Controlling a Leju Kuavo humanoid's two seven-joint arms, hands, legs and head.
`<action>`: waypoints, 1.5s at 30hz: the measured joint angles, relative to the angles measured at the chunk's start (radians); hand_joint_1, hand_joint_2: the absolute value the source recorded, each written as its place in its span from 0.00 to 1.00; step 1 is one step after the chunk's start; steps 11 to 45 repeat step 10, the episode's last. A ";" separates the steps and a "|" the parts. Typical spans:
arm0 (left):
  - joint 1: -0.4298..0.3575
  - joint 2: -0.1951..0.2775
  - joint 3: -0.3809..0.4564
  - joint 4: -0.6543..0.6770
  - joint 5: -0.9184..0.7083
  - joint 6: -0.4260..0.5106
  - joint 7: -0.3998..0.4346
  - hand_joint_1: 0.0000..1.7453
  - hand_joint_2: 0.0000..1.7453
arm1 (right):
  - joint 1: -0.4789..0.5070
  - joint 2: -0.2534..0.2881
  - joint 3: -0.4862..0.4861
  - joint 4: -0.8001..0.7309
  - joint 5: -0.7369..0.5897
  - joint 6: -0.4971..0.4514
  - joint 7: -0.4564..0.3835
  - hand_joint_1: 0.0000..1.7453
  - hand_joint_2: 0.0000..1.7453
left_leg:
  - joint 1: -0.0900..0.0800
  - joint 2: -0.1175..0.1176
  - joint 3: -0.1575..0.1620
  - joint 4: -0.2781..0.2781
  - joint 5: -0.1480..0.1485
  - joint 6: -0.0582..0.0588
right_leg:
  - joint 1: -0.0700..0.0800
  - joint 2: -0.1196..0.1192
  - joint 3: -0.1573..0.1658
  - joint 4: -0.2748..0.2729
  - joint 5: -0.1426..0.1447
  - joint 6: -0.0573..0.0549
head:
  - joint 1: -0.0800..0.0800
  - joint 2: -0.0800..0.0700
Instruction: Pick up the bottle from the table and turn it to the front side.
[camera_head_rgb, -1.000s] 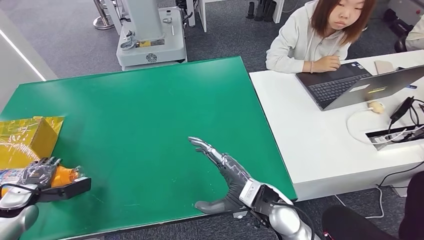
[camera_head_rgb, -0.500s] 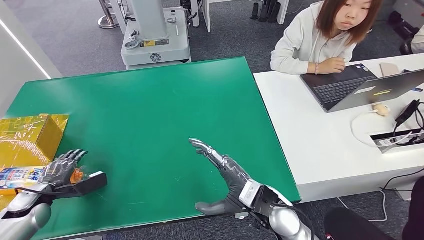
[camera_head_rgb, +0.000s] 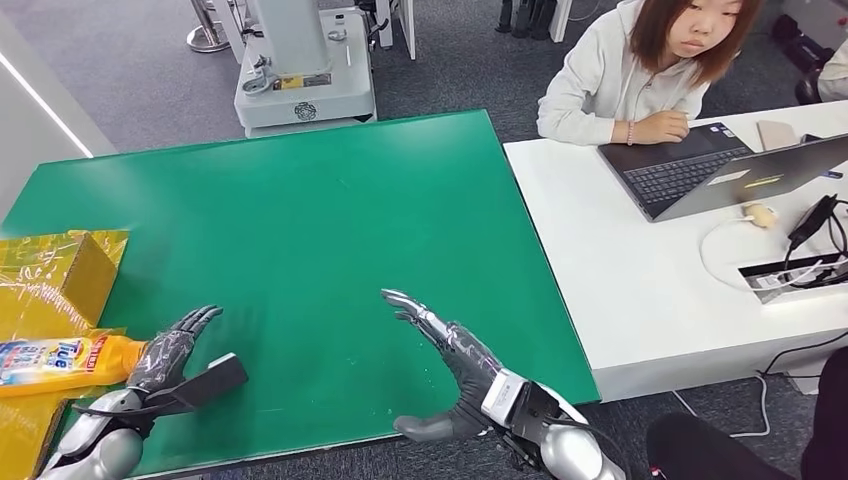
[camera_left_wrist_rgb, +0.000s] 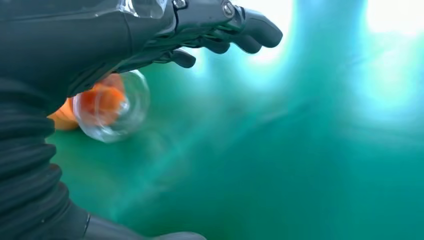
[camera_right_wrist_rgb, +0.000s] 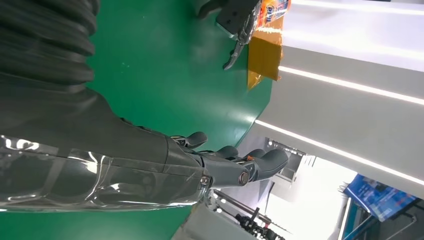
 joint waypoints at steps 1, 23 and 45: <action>0.012 -0.008 0.005 -0.017 0.017 0.020 -0.010 0.00 1.00 | 0.002 0.000 0.000 0.000 -0.001 -0.001 -0.001 0.00 1.00 | 0.000 0.000 -0.001 0.000 0.000 0.000 | 0.000 0.000 -0.001 0.000 0.000 0.000 | 0.000 0.000; 0.177 -0.155 0.096 -0.323 0.302 0.275 -0.144 0.00 1.00 | 0.050 0.001 -0.004 -0.001 -0.028 -0.054 -0.019 0.00 1.00 | 0.000 0.002 -0.003 0.001 -0.004 0.003 | 0.000 0.001 -0.001 -0.003 0.000 0.001 | 0.000 0.000; 0.177 -0.155 0.096 -0.323 0.302 0.275 -0.144 0.00 1.00 | 0.050 0.001 -0.004 -0.001 -0.028 -0.054 -0.019 0.00 1.00 | 0.000 0.002 -0.003 0.001 -0.004 0.003 | 0.000 0.001 -0.001 -0.003 0.000 0.001 | 0.000 0.000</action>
